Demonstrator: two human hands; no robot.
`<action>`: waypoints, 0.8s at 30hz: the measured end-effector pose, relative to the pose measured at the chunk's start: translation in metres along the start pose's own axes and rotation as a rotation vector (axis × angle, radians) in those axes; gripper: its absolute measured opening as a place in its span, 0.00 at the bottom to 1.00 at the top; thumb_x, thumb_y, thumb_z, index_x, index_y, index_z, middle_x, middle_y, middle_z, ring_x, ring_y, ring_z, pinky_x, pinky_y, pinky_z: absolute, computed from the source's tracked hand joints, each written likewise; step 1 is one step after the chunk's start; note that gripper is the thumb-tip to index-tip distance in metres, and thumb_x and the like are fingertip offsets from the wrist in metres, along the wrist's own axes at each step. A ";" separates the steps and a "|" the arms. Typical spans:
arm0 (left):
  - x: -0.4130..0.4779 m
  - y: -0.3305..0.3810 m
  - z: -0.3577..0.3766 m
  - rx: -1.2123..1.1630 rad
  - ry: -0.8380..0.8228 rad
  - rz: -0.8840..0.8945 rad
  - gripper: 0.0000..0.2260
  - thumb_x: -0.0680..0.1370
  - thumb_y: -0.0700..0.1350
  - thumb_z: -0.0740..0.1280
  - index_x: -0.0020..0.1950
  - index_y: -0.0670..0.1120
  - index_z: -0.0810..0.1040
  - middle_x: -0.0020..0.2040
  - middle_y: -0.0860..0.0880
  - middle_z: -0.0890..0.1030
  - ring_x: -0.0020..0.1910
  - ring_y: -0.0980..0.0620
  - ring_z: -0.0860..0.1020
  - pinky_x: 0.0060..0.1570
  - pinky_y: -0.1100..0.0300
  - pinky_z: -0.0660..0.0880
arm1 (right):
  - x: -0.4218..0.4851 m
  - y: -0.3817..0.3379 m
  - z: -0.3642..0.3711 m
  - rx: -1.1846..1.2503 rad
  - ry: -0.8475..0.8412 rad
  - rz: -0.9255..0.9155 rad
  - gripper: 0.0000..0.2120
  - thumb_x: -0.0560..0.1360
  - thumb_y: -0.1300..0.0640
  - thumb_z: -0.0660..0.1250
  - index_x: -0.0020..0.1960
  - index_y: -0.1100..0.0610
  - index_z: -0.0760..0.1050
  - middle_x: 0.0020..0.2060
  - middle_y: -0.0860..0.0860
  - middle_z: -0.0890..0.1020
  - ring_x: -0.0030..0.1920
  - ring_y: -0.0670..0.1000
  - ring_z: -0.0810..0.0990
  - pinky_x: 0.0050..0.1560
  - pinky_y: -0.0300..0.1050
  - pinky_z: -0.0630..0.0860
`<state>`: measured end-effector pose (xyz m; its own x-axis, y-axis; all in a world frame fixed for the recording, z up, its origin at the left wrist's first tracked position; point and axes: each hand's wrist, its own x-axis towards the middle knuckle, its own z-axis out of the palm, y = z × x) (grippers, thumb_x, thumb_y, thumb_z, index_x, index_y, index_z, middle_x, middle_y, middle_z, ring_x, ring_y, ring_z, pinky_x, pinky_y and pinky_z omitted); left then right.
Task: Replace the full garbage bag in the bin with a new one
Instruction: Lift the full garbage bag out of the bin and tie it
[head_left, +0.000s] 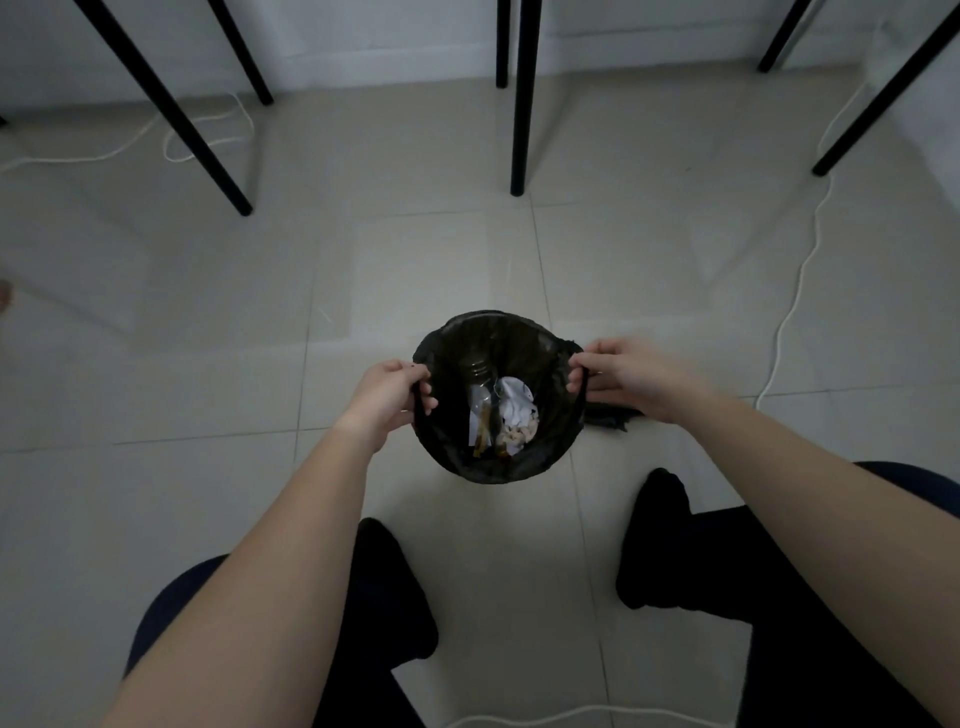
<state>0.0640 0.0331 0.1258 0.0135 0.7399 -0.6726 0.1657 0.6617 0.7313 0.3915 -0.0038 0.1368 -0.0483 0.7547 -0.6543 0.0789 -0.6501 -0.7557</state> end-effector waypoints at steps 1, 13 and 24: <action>-0.002 0.002 0.000 0.020 -0.002 0.007 0.03 0.84 0.42 0.66 0.50 0.44 0.77 0.38 0.46 0.80 0.33 0.47 0.82 0.37 0.58 0.81 | -0.003 -0.005 0.002 -0.020 -0.009 -0.011 0.05 0.82 0.56 0.68 0.49 0.56 0.79 0.43 0.54 0.87 0.48 0.53 0.87 0.52 0.48 0.82; -0.060 0.070 -0.011 0.031 0.135 0.387 0.06 0.83 0.43 0.69 0.49 0.42 0.79 0.32 0.52 0.82 0.31 0.50 0.83 0.39 0.55 0.78 | -0.057 -0.084 -0.009 -0.191 0.040 -0.217 0.04 0.81 0.59 0.69 0.52 0.59 0.79 0.41 0.55 0.85 0.45 0.53 0.86 0.57 0.52 0.84; -0.103 0.121 -0.016 0.128 0.112 0.604 0.06 0.81 0.45 0.74 0.50 0.43 0.83 0.43 0.45 0.83 0.41 0.53 0.82 0.48 0.56 0.83 | -0.086 -0.131 0.008 -0.193 0.151 -0.552 0.07 0.78 0.55 0.73 0.42 0.54 0.85 0.47 0.55 0.87 0.48 0.49 0.84 0.53 0.47 0.83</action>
<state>0.0670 0.0394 0.2852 0.0397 0.9914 -0.1243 0.2781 0.1085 0.9544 0.3778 0.0161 0.2917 0.0076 0.9894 -0.1452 0.2624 -0.1421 -0.9544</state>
